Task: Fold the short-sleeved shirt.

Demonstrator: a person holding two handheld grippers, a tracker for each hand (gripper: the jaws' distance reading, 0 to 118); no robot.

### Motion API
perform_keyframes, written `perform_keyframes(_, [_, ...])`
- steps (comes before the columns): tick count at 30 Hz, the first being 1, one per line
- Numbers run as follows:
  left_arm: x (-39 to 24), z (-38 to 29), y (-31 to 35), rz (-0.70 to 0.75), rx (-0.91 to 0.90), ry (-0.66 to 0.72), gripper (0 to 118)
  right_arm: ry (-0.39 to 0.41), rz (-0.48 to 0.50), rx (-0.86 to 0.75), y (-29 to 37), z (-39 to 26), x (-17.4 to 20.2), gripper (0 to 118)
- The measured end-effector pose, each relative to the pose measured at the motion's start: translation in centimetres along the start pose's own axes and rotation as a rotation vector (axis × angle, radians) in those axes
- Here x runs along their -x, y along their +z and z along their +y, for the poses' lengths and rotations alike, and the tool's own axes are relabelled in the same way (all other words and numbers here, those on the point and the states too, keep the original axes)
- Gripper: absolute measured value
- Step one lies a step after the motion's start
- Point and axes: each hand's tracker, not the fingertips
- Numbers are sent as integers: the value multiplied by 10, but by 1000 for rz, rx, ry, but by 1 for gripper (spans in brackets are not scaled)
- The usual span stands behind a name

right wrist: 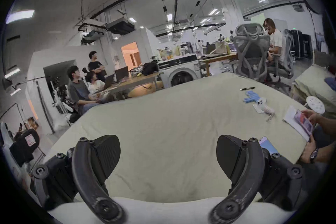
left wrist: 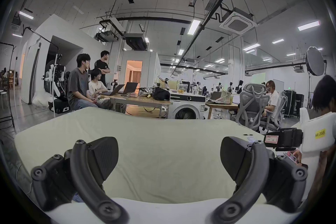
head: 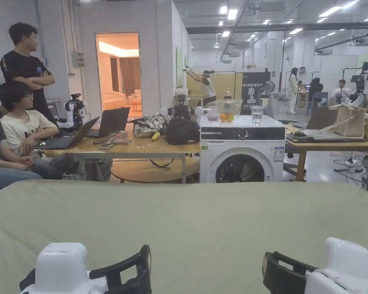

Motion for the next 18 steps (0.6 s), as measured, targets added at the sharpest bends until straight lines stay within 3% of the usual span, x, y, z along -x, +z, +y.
perform_keyframes(8, [-3, -3, -3, -5, 17, -12, 112, 46, 60, 20, -5, -11, 2, 107])
perform_keyframes(15, [-4, -5, -4, 10, 29, -39, 112, 252, 19, -104, 2, -26, 13, 107])
perform_keyframes(18, [-3, -5, -4, 7, 29, -28, 112, 257, 32, -83, 2, -27, 14, 107])
